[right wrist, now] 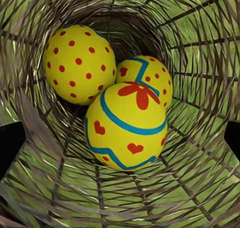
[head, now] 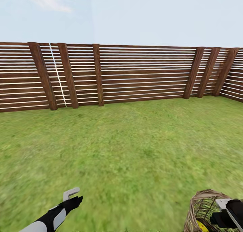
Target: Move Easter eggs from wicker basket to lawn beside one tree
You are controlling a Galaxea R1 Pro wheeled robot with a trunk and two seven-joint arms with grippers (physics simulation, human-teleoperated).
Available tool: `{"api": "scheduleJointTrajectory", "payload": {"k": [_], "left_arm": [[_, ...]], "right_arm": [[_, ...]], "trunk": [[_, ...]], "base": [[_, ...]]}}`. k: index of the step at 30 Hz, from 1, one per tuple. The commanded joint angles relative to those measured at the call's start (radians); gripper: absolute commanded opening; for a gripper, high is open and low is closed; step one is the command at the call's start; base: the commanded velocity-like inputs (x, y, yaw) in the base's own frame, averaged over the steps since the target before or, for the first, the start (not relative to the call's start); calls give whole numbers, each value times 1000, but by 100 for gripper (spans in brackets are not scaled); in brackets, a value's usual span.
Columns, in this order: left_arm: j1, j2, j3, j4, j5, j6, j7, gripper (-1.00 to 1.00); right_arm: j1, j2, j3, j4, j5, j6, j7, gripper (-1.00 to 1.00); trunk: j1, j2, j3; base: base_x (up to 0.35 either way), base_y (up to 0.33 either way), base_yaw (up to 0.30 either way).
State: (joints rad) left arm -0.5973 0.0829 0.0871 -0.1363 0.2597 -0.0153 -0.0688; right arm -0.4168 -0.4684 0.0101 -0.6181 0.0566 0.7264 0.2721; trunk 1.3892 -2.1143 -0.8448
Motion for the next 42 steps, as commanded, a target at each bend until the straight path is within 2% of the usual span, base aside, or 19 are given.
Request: {"api": "scheduleJointTrajectory", "payload": {"k": [1, 42], "left_arm": [[-1, 0, 8, 1, 3, -2, -6, 100], [-1, -8, 8, 2, 0, 0, -6, 100]], "right_arm": [[0, 0, 1, -1, 7, 4, 6, 100], [0, -7, -8, -2, 6, 2, 7, 100]], "trunk": [[4, -8, -4], [161, -295, -133]], "base": [[0, 0, 0], [0, 0, 0]]}}
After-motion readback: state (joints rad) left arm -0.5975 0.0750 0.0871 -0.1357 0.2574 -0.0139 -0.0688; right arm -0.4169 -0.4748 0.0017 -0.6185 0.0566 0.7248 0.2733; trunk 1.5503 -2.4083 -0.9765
